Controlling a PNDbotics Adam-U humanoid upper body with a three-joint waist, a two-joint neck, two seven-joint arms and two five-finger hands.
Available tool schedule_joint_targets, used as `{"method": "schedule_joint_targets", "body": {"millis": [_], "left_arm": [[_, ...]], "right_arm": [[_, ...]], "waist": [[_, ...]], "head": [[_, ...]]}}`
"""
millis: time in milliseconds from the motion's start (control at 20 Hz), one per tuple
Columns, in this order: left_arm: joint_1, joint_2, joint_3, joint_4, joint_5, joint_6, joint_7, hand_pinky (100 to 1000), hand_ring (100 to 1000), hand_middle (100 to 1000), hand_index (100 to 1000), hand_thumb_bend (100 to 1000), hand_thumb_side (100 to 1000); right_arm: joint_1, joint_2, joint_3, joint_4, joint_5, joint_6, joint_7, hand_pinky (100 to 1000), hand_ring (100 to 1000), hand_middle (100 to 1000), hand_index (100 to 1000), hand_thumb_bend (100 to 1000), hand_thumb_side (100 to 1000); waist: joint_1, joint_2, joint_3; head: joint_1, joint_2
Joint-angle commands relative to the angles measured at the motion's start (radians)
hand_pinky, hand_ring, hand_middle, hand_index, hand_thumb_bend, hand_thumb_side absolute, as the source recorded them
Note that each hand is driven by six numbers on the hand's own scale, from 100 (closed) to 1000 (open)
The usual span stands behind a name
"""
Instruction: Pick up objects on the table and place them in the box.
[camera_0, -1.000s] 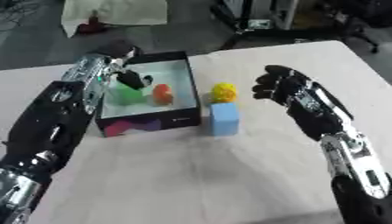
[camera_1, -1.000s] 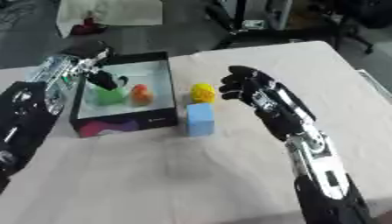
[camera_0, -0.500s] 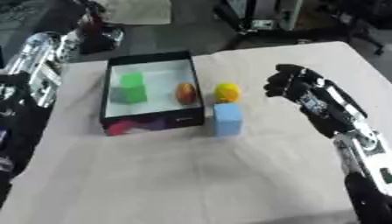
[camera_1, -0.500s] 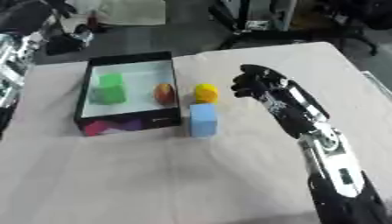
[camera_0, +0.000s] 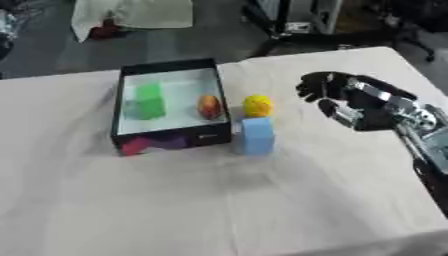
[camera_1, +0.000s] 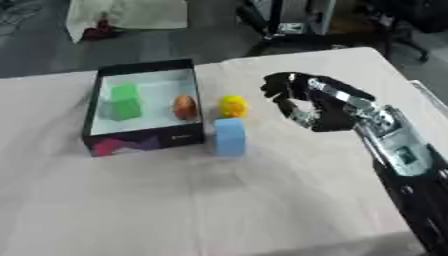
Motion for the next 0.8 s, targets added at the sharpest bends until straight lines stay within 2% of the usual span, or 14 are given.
{"method": "schedule_joint_targets", "body": {"millis": [50, 200, 400, 500, 650, 800], "left_arm": [[0.027, 0.006, 0.043, -0.063, 0.052, 0.003, 0.059, 719, 568, 621, 818, 149, 862], [0.059, -0.024, 0.061, -0.082, 0.071, -0.001, 0.093, 716, 561, 613, 812, 142, 865], [0.077, -0.046, 0.07, -0.092, 0.08, -0.008, 0.118, 716, 560, 611, 812, 141, 867], [0.085, -0.054, 0.073, -0.092, 0.081, -0.009, 0.124, 714, 556, 606, 811, 135, 873], [0.1, -0.067, 0.082, -0.097, 0.082, -0.012, 0.135, 714, 555, 605, 810, 133, 874], [0.108, -0.075, 0.086, -0.097, 0.083, -0.012, 0.142, 714, 554, 604, 809, 131, 877]], "right_arm": [[-0.073, -0.026, 0.043, 0.085, 0.103, -0.064, 0.046, 857, 897, 872, 955, 100, 657], [-0.129, 0.008, 0.069, 0.158, 0.217, -0.131, 0.066, 874, 916, 888, 965, 100, 684], [-0.162, 0.045, 0.077, 0.223, 0.345, -0.21, 0.042, 883, 925, 895, 969, 100, 681], [-0.172, 0.055, 0.079, 0.245, 0.408, -0.23, 0.027, 895, 939, 910, 981, 100, 649], [-0.185, 0.086, 0.077, 0.292, 0.561, -0.254, -0.021, 899, 940, 912, 986, 100, 675], [-0.192, 0.106, 0.077, 0.327, 0.672, -0.278, -0.078, 898, 937, 909, 988, 100, 672]], "waist": [[0.004, 0.006, 0.008], [0.005, 0.008, 0.018], [0.004, 0.008, 0.022], [0.004, 0.007, 0.026], [0.005, 0.006, 0.028], [0.006, 0.005, 0.029]], "head": [[-0.029, -0.002], [-0.045, -0.002], [-0.052, -0.002], [-0.056, -0.002], [-0.06, -0.002], [-0.063, -0.002]]}}
